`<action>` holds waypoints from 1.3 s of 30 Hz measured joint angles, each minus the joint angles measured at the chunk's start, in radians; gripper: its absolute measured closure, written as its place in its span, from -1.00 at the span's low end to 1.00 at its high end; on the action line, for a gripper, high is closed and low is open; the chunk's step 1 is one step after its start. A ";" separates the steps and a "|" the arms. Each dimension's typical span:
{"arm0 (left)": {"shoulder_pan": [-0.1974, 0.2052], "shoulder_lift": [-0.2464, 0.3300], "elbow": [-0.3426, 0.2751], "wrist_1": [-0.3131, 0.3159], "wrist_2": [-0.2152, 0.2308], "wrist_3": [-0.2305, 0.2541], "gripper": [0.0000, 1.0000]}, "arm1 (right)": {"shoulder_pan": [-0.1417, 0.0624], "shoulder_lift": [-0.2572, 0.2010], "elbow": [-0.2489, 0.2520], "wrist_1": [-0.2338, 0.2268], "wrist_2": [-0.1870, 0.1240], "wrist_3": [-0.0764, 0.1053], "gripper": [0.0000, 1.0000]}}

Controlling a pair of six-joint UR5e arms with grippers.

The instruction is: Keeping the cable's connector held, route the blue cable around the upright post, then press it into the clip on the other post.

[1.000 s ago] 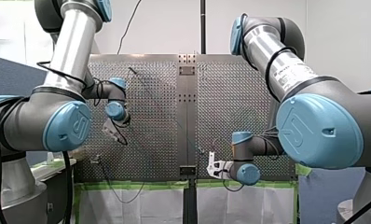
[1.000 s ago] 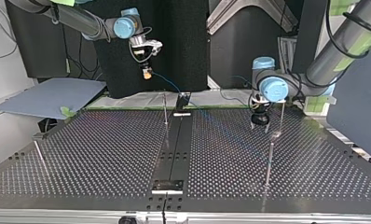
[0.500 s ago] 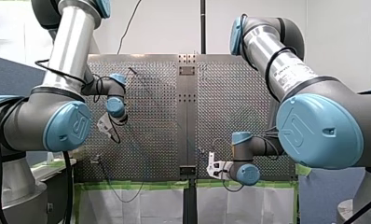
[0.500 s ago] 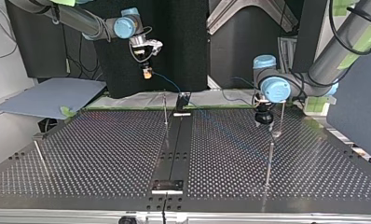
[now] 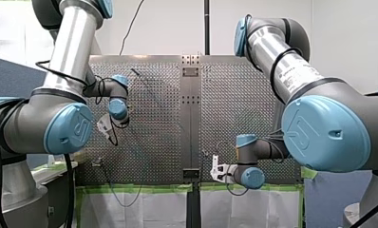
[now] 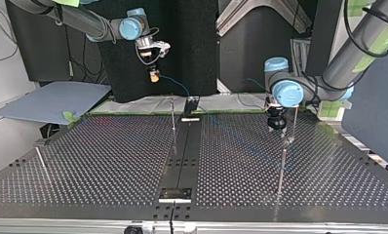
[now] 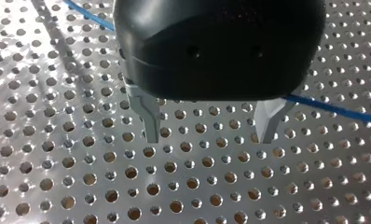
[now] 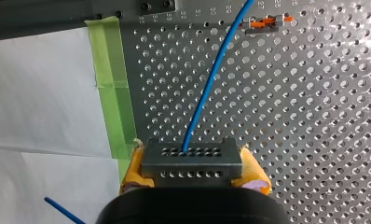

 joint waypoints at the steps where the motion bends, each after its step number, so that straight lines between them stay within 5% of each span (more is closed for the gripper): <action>1: 0.000 0.000 0.000 0.000 0.000 0.010 -1.00 | 0.000 0.000 0.000 0.000 0.000 0.000 1.00; 14: 0.000 0.001 0.000 0.007 0.007 0.109 -1.00 | 0.002 0.003 0.000 0.000 0.000 -0.001 1.00; 28: 0.008 0.001 0.000 0.024 0.066 -0.017 -1.00 | 0.002 0.005 0.000 0.000 -0.001 -0.004 1.00; 39: 0.017 0.001 0.000 -0.042 0.042 -0.126 -1.00 | 0.002 0.005 0.000 0.000 -0.001 -0.005 1.00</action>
